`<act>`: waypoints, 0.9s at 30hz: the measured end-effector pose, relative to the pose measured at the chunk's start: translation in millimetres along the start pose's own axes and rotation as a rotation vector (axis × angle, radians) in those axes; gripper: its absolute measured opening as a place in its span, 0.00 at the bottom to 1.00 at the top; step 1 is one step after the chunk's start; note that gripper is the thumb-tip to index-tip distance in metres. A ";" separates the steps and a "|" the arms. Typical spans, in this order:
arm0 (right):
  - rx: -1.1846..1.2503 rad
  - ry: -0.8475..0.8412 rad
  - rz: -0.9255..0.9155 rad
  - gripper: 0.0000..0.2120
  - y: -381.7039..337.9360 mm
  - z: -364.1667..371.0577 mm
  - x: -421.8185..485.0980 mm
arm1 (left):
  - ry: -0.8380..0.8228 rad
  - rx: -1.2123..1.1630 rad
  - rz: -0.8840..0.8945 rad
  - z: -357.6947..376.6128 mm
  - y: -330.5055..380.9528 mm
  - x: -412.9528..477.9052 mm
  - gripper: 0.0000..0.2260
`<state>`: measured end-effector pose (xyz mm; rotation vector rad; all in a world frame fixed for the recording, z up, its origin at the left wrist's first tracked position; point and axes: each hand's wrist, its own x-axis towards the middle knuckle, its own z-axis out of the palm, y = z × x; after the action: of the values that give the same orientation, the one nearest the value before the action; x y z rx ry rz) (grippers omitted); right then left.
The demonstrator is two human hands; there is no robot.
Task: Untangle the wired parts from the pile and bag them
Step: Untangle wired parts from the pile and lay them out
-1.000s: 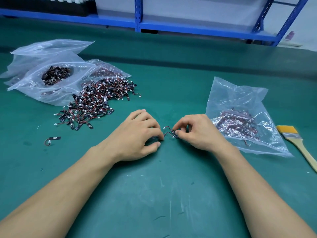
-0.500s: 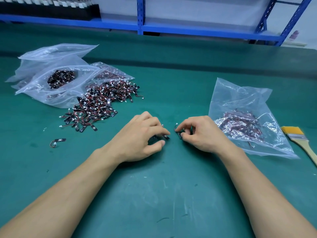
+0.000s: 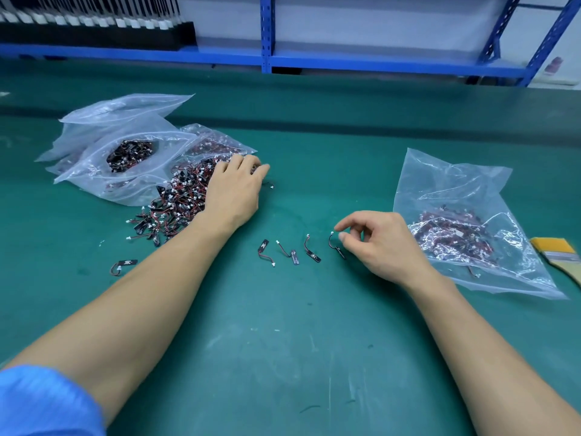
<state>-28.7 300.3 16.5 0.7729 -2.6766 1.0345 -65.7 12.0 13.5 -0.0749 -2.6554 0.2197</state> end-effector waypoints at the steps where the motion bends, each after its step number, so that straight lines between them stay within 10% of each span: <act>1: 0.004 0.008 -0.003 0.06 0.5 0.3 0.0 | -0.014 0.021 0.012 2.8 -0.3 6.3 0.23; 14: 0.018 0.000 -0.015 0.05 4.7 3.5 -0.4 | -0.151 0.061 0.199 -4.0 -8.1 43.4 0.10; 27: 0.084 0.030 0.004 0.05 2.2 3.3 0.3 | 0.383 -0.732 -0.171 -38.6 -18.3 -7.6 0.06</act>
<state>-30.0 299.3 12.8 0.7607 -2.6258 1.1562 -41.5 -1.3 46.9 -0.1100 -2.2098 -0.7505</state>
